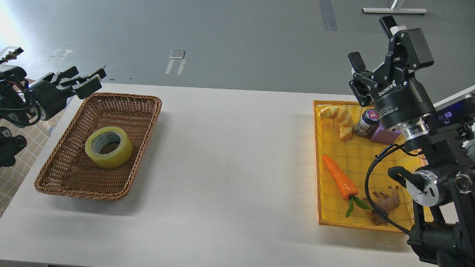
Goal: Place and transfer tape with both arms
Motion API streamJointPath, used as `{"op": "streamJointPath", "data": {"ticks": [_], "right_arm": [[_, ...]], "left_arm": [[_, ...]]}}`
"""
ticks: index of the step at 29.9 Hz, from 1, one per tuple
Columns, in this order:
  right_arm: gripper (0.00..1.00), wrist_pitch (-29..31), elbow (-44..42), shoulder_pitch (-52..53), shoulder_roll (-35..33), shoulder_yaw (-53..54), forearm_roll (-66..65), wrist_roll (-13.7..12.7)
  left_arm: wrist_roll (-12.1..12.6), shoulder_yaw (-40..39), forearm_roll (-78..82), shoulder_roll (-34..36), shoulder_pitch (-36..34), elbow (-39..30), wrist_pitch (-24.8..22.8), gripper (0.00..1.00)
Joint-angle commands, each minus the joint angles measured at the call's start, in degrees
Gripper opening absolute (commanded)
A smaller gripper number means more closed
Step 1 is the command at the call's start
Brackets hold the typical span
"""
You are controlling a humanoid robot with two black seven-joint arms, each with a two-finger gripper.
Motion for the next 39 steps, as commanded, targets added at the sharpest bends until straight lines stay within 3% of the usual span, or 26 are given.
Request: {"op": "streamJointPath", "data": {"ticks": [1,12,19,26,32,39], "right_arm": [[1.00,0.0,0.0,0.5,0.0,-0.2,0.0,0.2],[1.00,1.4,0.0,1.4,-0.1,-0.7,0.0,0.3],[1.00,3.3,-0.5,2.7,0.0,-0.7,0.0,0.2],[1.00,2.7,-1.3,6.3,0.0,-0.9,0.0,0.2],[1.00,2.9,-1.3,6.5,0.0,-1.5,0.0,0.2],[1.00,2.9,-1.7,8.6,0.0,-2.5,0.0,0.2]], "left_arm": [[0.0,-0.1,-8.8,-3.7,-1.0,-1.9,-0.3,0.98],[0.0,-2.7,-36.3,-6.3,-1.5,-19.0,-1.0,0.98],[0.0,-13.0,-42.3,-11.8,-0.8,-28.8,-8.2,0.98],[0.0,-17.3,-52.3,-16.5,-0.4,-30.6,-10.9,0.98],[0.0,-22.5,-52.9,-20.0,3.0,-30.7,-21.8,0.98],[0.0,-29.0,-51.6,-25.7,9.5,-30.5,-23.0,0.98]]}}
